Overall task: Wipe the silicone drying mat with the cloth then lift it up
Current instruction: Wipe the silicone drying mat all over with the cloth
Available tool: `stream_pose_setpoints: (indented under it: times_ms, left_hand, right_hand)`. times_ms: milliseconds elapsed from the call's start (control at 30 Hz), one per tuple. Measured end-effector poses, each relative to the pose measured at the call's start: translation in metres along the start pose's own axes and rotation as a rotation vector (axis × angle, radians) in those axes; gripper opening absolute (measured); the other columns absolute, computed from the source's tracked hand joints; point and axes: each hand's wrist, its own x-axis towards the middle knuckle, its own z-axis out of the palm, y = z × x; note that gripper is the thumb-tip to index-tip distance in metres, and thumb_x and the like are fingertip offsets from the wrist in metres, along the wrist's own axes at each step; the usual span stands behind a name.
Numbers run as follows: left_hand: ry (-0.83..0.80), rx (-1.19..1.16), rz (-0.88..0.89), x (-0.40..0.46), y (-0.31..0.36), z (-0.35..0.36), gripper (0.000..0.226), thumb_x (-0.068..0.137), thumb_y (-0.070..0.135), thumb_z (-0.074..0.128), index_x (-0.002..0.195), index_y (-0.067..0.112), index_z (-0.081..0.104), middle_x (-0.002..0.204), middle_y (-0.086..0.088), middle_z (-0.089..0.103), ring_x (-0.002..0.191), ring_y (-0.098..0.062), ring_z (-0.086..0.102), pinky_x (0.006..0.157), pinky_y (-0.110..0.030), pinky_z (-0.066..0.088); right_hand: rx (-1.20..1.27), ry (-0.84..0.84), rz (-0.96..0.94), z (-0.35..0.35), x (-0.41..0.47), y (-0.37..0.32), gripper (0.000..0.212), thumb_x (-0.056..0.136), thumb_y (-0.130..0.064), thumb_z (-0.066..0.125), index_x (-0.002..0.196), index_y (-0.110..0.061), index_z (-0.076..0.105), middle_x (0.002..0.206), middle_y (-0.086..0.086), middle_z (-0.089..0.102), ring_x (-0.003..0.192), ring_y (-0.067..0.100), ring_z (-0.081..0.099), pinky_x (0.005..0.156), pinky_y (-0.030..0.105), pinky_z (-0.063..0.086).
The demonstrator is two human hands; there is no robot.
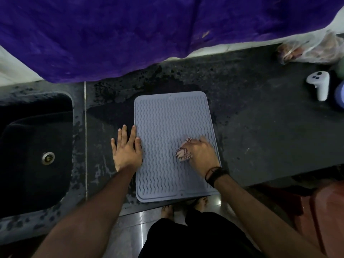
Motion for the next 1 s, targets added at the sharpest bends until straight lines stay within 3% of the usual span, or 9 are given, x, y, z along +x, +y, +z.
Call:
stream_pose_setpoints:
  times_ms: [167,300,467,567,700,800,1000]
  left_hand:
    - [0.008,0.005,0.006,0.001,-0.001,0.0,0.054,0.108,0.048,0.018,0.161,0.038,0.018,0.17,0.003,0.008,0.157,-0.015,-0.001,0.126,-0.046,-0.003]
    - [0.017,0.004,0.008,0.001,-0.003,0.001,0.056,0.106,0.051,0.013,0.16,0.04,0.017,0.17,0.003,0.009,0.157,-0.014,0.0,0.127,-0.046,-0.002]
    - [0.024,0.002,0.005,0.002,-0.004,0.003,0.056,0.106,0.051,0.013,0.16,0.041,0.017,0.17,0.003,0.01,0.157,-0.013,0.0,0.127,-0.045,-0.002]
    - [0.026,0.003,0.004,0.001,-0.004,0.003,0.055,0.106,0.051,0.014,0.16,0.04,0.018,0.17,0.003,0.011,0.157,-0.013,0.001,0.127,-0.047,0.0]
    - [0.021,0.002,0.0,0.002,-0.001,0.0,0.055,0.106,0.049,0.016,0.16,0.039,0.021,0.17,0.003,0.012,0.157,-0.014,0.002,0.127,-0.048,0.002]
    - [0.023,0.006,0.002,0.001,-0.001,-0.001,0.055,0.106,0.048,0.018,0.16,0.039,0.021,0.17,0.004,0.011,0.157,-0.013,0.001,0.127,-0.047,0.001]
    - [0.008,0.014,-0.01,0.002,-0.001,0.0,0.056,0.105,0.051,0.014,0.16,0.041,0.018,0.17,0.006,0.009,0.156,-0.011,-0.001,0.127,-0.045,-0.001]
  right_hand:
    - [0.082,0.172,0.044,-0.033,0.073,0.0,0.05,0.08,-0.001,0.058,0.126,-0.02,0.061,0.131,0.003,0.059,0.12,0.03,0.044,0.105,0.04,0.039]
    - [0.045,0.09,0.077,-0.032,0.098,-0.004,0.049,0.084,-0.001,0.052,0.131,-0.017,0.055,0.135,0.005,0.054,0.126,0.032,0.036,0.105,0.045,0.04]
    - [0.019,0.07,-0.002,-0.01,0.045,0.004,0.057,0.083,-0.003,0.059,0.138,-0.016,0.049,0.144,0.002,0.048,0.13,0.035,0.036,0.108,0.048,0.037]
    - [-0.001,0.027,-0.037,-0.008,0.029,0.009,0.054,0.082,-0.006,0.062,0.134,-0.018,0.055,0.137,0.0,0.055,0.124,0.031,0.041,0.105,0.043,0.039]
    - [0.07,0.088,-0.033,-0.034,0.076,0.007,0.041,0.084,-0.009,0.06,0.122,-0.023,0.063,0.128,-0.001,0.061,0.119,0.026,0.044,0.102,0.041,0.042]
    - [0.09,0.183,0.011,-0.054,0.138,0.0,0.047,0.082,-0.002,0.058,0.126,-0.019,0.061,0.131,0.003,0.059,0.125,0.03,0.041,0.107,0.044,0.039]
    - [0.019,0.095,0.041,-0.042,0.154,-0.003,0.045,0.089,-0.006,0.05,0.133,-0.014,0.053,0.137,0.006,0.05,0.13,0.034,0.031,0.106,0.047,0.04]
